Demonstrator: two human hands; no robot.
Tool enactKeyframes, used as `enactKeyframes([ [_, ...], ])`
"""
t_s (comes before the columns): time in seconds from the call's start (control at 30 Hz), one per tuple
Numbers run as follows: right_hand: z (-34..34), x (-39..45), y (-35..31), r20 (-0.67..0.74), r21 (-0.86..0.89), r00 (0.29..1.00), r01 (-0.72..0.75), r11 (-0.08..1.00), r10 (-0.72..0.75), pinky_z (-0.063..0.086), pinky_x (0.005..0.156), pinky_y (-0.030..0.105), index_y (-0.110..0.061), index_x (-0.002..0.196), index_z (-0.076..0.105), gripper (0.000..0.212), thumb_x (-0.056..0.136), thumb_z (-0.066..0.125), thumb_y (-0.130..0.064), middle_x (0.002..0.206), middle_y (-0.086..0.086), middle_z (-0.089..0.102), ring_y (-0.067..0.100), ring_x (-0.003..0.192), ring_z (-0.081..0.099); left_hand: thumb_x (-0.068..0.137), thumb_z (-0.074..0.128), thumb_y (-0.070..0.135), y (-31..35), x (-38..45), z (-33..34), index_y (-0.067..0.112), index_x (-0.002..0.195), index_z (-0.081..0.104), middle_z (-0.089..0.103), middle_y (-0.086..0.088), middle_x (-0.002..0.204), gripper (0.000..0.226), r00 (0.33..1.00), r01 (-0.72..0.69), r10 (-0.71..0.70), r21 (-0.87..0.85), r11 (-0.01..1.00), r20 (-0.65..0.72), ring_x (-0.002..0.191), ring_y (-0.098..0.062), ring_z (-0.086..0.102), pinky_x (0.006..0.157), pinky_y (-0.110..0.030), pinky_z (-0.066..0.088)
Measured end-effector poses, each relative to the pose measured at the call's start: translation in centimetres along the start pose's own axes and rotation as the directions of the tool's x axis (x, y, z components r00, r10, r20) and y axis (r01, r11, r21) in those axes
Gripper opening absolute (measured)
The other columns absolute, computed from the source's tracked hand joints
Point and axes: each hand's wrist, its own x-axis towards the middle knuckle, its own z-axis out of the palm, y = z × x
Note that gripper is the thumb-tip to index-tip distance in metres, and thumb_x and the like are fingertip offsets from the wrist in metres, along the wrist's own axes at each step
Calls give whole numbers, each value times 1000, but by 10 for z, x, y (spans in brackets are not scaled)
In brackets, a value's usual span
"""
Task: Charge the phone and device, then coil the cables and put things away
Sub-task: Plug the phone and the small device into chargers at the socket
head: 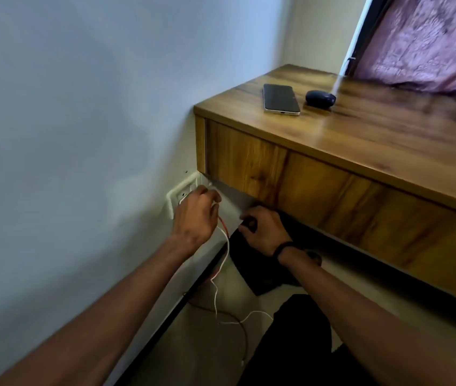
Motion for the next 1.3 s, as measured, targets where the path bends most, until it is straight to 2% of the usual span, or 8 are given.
enactKeyframes([
  [0.13, 26, 16, -2, 212, 146, 972, -130, 981, 97, 59, 96, 31, -7, 119, 75, 29, 92, 78, -17, 116, 7, 76, 18, 101, 73, 94, 65, 21, -19, -15, 10, 20, 111, 71, 63, -2, 114, 18, 1000, 22, -22, 11, 1000, 22, 98, -28, 65, 69, -40, 59],
  [0.27, 39, 28, 6, 293, 194, 954, -130, 972, 69, 51, 79, 6, -1, 109, 77, 16, 94, 72, -5, 108, 13, 78, 15, 97, 70, 93, 66, 21, -24, -22, 25, 16, 104, 74, 66, -5, 104, 14, 998, 57, -57, 16, 998, -19, 83, -32, 66, 58, -36, 52],
  [0.43, 27, 26, 10, 326, 318, 942, -186, 930, 77, 52, 72, 10, -10, 100, 73, 15, 91, 71, 3, 94, 6, 74, 11, 86, 71, 93, 65, 38, -15, -25, 26, 16, 95, 76, 63, -4, 92, 25, 999, 24, -22, 73, 997, -31, 76, -28, 63, 54, -31, 45],
  [0.67, -10, 20, -7, 330, 637, 899, -437, 635, 287, 52, 54, 21, -5, 99, 71, 11, 93, 70, 3, 74, 8, 75, 10, 55, 63, 94, 53, 52, 48, -63, 56, 21, 110, 70, 72, -8, 89, 39, 930, 156, -148, 1, 988, 337, 82, -32, 68, 71, -42, 56],
  [0.9, -35, -2, -1, 444, 666, 856, -513, 542, 265, 54, 68, 28, -8, 106, 70, 21, 107, 56, -23, 97, 11, 78, 14, 73, 70, 94, 63, 32, 76, -64, 61, 15, 83, 77, 72, 4, 70, 25, 874, 383, -139, -485, 786, 465, 59, -4, 63, 61, -30, 51],
  [1.07, -50, -43, 26, 622, 674, 763, -636, 376, 177, 53, 79, 37, -9, 105, 70, 58, 104, 40, -59, 88, 12, 75, 24, 83, 71, 100, 62, 19, 97, -35, 23, 12, 90, 76, 67, 2, 67, 19, 882, 461, -310, -787, 411, 354, 52, -10, 58, 50, -23, 47],
  [1.2, -63, -65, 31, 569, 744, 820, -542, 390, 54, 57, 80, 36, -6, 100, 78, 42, 97, 58, -43, 86, 15, 74, 23, 79, 70, 101, 62, 26, 101, -18, 8, 13, 100, 75, 68, -1, 75, 18, 864, 397, -429, -881, 255, 265, 62, -15, 59, 57, -25, 50],
  [1.3, -72, -58, 23, 393, 843, 917, -391, 370, 73, 53, 67, 25, -7, 99, 77, 27, 102, 57, -25, 72, 4, 64, 13, 64, 59, 103, 58, 20, 99, -34, 26, 20, 112, 71, 68, -5, 84, 16, 867, 433, -392, -854, 289, 307, 61, -16, 60, 57, -27, 51],
])
